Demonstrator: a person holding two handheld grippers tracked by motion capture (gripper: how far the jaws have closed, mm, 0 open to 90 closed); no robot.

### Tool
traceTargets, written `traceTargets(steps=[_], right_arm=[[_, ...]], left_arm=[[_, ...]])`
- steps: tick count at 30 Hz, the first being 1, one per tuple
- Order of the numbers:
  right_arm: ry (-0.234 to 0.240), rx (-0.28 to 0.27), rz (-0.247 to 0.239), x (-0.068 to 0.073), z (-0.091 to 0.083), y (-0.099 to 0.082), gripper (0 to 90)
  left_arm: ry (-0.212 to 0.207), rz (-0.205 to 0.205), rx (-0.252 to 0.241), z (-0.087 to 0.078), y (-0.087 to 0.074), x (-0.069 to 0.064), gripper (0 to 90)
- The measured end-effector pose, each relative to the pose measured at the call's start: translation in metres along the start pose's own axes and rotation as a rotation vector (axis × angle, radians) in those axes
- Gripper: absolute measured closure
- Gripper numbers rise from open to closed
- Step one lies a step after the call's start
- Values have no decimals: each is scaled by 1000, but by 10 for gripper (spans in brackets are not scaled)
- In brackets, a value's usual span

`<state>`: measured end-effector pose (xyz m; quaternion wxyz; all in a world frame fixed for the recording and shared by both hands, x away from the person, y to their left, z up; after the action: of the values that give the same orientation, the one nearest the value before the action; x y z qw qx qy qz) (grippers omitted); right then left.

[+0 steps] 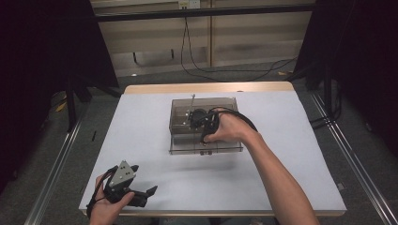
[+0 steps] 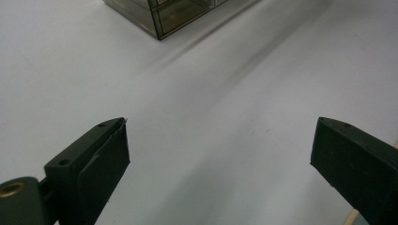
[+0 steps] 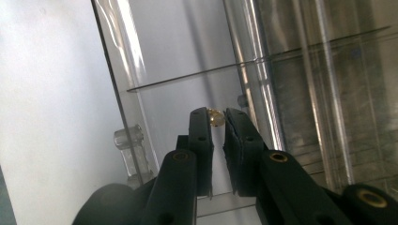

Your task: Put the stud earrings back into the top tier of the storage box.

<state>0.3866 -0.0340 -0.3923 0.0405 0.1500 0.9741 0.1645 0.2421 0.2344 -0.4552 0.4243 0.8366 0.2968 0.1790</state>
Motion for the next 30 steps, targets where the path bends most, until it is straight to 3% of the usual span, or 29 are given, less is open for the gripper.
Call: traceTargets(steps=[5,13,21,30], right_arm=[[-6,-16,18,0,-5,-5,755],[-2,-107,47,1,-16,-18,748],[38,-225,105,4,-23,-34,743],[34,-380,177,2,-31,-67,672]], left_arm=[[3,-7,2,1,0,0,43],[2,-13,4,2,0,1,41],[-7,-5,7,6,0,-2,41],[-5,-21,-5,6,1,0,41]])
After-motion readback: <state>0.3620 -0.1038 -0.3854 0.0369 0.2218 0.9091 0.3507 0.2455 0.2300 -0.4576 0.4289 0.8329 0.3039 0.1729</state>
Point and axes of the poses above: each handheld gripper's, and its own axes: z roughly forward along the jaws, y roughly out of its top, x roughly to its left, the point moved 2 cm from there along z, roughly forward along the jaws, and after that the axes turned 5 degrees about -x, right-handed, at the moved point
